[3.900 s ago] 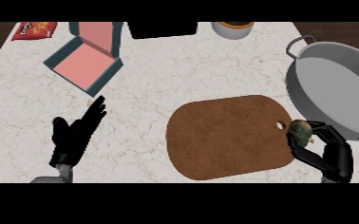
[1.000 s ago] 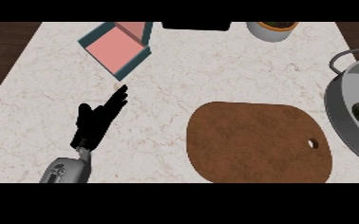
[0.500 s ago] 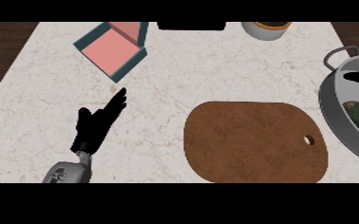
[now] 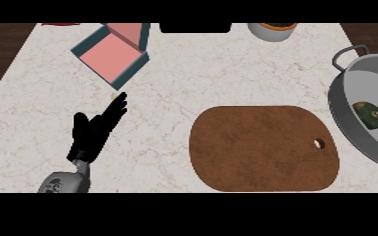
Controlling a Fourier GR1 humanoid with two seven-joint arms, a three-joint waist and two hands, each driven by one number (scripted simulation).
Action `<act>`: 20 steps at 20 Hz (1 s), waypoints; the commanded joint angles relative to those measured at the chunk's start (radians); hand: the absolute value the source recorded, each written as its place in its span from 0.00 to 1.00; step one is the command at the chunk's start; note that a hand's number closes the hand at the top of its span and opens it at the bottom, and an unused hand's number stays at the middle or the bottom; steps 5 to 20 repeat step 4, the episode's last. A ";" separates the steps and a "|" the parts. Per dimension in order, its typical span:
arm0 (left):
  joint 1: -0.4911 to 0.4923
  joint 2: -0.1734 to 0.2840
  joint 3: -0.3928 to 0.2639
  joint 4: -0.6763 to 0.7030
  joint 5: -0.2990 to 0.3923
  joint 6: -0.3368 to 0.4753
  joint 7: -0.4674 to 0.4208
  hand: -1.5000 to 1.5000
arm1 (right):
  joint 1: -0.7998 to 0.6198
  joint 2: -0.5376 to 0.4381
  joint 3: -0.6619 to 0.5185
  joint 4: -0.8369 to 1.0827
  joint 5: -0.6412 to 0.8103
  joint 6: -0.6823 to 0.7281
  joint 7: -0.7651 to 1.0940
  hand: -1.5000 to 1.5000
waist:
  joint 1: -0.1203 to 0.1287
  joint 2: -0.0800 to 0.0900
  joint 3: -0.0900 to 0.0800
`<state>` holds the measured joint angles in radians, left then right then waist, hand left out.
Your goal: Pick the squash from the cutting board and place it in the pot
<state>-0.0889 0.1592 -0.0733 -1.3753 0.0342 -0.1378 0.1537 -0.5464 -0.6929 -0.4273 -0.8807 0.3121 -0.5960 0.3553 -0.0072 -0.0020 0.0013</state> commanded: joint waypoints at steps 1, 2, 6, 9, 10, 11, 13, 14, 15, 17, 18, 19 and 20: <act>0.017 0.005 0.014 -0.009 0.012 -0.009 0.002 0.50 | 0.134 0.026 -0.092 -0.151 -0.083 -0.063 -0.072 0.00 | -0.015 -0.005 -0.001; 0.058 -0.009 -0.016 -0.061 -0.009 0.005 0.009 0.50 | 0.134 -0.013 -0.133 -0.118 -0.111 -0.041 -0.117 0.00 | -0.002 -0.002 -0.001; 0.002 -0.002 0.012 0.007 0.001 -0.006 0.000 0.50 | 0.216 -0.019 -0.184 -0.222 -0.192 0.036 -0.134 0.00 | -0.016 -0.003 -0.001; 0.002 -0.002 0.012 0.007 0.001 -0.006 0.000 0.50 | 0.216 -0.019 -0.184 -0.222 -0.192 0.036 -0.134 0.00 | -0.016 -0.003 -0.001; 0.002 -0.002 0.012 0.007 0.001 -0.006 0.000 0.50 | 0.216 -0.019 -0.184 -0.222 -0.192 0.036 -0.134 0.00 | -0.016 -0.003 -0.001; 0.002 -0.002 0.012 0.007 0.001 -0.006 0.000 0.50 | 0.216 -0.019 -0.184 -0.222 -0.192 0.036 -0.134 0.00 | -0.016 -0.003 -0.001; 0.002 -0.002 0.012 0.007 0.001 -0.006 0.000 0.50 | 0.216 -0.019 -0.184 -0.222 -0.192 0.036 -0.134 0.00 | -0.016 -0.003 -0.001; 0.002 -0.002 0.012 0.007 0.001 -0.006 0.000 0.50 | 0.216 -0.019 -0.184 -0.222 -0.192 0.036 -0.134 0.00 | -0.016 -0.003 -0.001; 0.002 -0.002 0.012 0.007 0.001 -0.006 0.000 0.50 | 0.216 -0.019 -0.184 -0.222 -0.192 0.036 -0.134 0.00 | -0.016 -0.003 -0.001; 0.002 -0.002 0.012 0.007 0.001 -0.006 0.000 0.50 | 0.216 -0.019 -0.184 -0.222 -0.192 0.036 -0.134 0.00 | -0.016 -0.003 -0.001; 0.002 -0.002 0.012 0.007 0.001 -0.006 0.000 0.50 | 0.216 -0.019 -0.184 -0.222 -0.192 0.036 -0.134 0.00 | -0.016 -0.003 -0.001; 0.002 -0.002 0.012 0.007 0.001 -0.006 0.000 0.50 | 0.216 -0.019 -0.184 -0.222 -0.192 0.036 -0.134 0.00 | -0.016 -0.003 -0.001; 0.002 -0.002 0.012 0.007 0.001 -0.006 0.000 0.50 | 0.216 -0.019 -0.184 -0.222 -0.192 0.036 -0.134 0.00 | -0.016 -0.003 -0.001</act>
